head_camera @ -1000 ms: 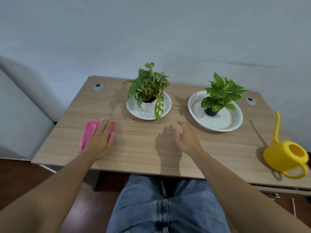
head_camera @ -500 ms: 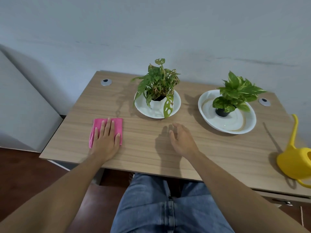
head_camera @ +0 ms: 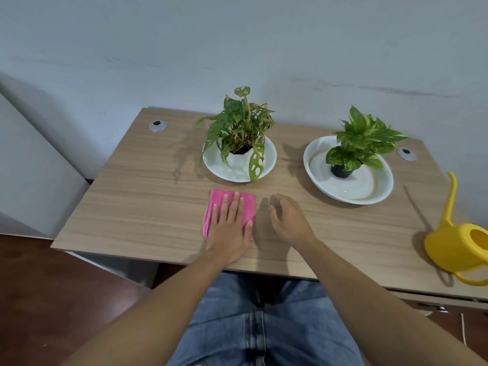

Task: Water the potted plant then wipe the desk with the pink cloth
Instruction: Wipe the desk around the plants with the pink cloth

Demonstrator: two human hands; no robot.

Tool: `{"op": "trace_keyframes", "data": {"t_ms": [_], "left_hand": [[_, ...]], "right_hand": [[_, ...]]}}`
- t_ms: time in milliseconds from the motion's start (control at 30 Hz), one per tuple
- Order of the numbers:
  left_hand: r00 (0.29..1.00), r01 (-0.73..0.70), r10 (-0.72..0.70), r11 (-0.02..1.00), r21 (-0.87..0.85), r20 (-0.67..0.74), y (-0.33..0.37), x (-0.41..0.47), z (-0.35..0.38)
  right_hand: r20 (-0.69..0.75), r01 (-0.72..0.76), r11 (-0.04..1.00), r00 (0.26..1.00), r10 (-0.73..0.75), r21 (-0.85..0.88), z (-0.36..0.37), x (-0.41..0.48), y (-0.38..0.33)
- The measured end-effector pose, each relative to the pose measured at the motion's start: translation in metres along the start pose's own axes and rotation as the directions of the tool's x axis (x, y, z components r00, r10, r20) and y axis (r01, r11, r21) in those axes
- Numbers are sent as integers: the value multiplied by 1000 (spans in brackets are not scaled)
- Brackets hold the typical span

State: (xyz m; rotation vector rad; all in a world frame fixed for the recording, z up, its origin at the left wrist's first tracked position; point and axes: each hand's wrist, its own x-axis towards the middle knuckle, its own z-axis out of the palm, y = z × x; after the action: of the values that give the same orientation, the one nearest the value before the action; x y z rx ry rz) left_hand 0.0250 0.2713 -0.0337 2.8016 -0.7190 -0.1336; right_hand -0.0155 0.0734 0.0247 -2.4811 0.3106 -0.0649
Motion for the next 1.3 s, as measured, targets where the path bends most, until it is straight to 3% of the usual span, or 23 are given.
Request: {"op": "trace_keyframes", "data": {"t_ms": [167, 267, 400, 567, 767, 1067, 1300], "left_hand": [[1000, -2, 4, 997, -72, 26, 18, 11, -1], [998, -58, 54, 988, -141, -26, -5, 13, -19], [992, 13, -31, 988, -152, -122, -62, 19, -33], [999, -24, 21, 998, -56, -50, -105, 34, -30], [996, -27, 29, 999, 29, -89, -105, 35, -26], [994, -4, 5, 1000, 8, -111, -106, 36, -24], [992, -9, 9, 1000, 3, -124, -108, 33, -22]], "right_hand": [[-11, 4, 1000, 1000, -4, -18, -8, 2, 11], [-14, 27, 999, 1000, -27, -22, -9, 3, 12], [22, 99, 994, 995, -98, -47, 3, 6, 1], [86, 274, 954, 960, -265, -122, 37, 16, -26], [217, 379, 901, 917, -335, -211, 79, 29, -59], [200, 426, 844, 903, -379, -326, 96, 30, -47], [176, 322, 875, 945, -275, -361, 71, 34, -15]]}}
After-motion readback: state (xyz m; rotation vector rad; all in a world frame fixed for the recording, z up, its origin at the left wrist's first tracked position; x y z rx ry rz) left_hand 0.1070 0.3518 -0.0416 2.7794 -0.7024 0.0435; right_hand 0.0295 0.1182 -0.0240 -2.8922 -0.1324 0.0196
